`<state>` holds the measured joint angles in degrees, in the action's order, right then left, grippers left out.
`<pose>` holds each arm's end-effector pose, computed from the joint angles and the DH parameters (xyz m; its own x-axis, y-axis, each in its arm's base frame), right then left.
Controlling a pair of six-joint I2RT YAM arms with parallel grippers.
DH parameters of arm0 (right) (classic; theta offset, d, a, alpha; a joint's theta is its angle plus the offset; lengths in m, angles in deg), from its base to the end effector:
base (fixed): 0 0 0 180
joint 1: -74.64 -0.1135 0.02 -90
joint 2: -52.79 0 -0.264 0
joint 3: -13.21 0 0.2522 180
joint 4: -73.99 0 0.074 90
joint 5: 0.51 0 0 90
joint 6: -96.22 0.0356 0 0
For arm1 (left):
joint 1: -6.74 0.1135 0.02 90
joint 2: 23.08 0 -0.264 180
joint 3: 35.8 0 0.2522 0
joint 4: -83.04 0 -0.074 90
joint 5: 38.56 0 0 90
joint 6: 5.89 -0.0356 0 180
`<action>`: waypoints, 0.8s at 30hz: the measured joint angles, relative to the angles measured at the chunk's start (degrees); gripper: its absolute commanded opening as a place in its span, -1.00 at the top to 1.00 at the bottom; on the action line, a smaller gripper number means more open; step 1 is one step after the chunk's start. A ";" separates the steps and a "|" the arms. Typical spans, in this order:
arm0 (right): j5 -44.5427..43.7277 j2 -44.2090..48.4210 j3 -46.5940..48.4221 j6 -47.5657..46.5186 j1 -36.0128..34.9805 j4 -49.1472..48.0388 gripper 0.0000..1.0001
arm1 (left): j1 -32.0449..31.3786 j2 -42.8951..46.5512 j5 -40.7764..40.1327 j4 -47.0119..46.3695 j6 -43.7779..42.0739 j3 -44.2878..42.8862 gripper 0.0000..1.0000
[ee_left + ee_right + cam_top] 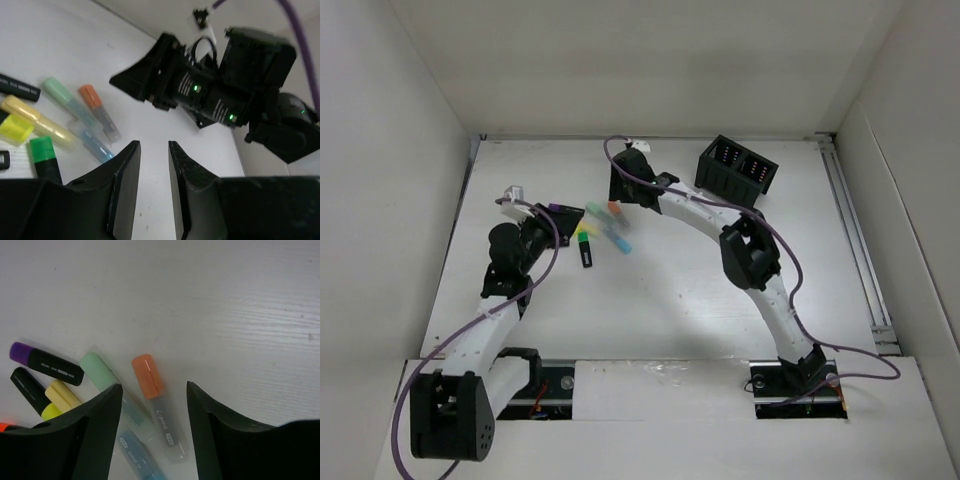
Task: Sort the stationery into containers
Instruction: Pick up the pen from the center of the board.
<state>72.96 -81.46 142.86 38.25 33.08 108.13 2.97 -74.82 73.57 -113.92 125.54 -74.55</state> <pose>0.4107 0.3506 0.2147 -0.6462 0.1066 -0.7557 -0.1500 0.9531 0.2627 0.2077 -0.0271 0.2715 -0.2366 -0.5987 -0.7652 0.3725 0.6715 -0.6406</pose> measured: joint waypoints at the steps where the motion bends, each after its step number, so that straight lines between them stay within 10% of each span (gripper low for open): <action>1: 0.46 -1.66 2.62 -0.17 0.04 1.05 -0.21 | -0.15 -1.40 0.28 0.07 0.02 0.00 0.45; 21: 7.45 -12.07 15.56 -1.64 0.26 10.82 -0.26 | -0.52 -3.56 1.38 1.81 0.39 0.00 0.22; 24: 7.39 -12.46 15.80 -1.66 0.26 11.39 -0.01 | -0.52 -3.48 1.38 1.81 0.39 0.02 0.19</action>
<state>80.34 -93.92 158.67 36.59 33.34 119.52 2.45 -78.30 74.95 -112.11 125.93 -74.53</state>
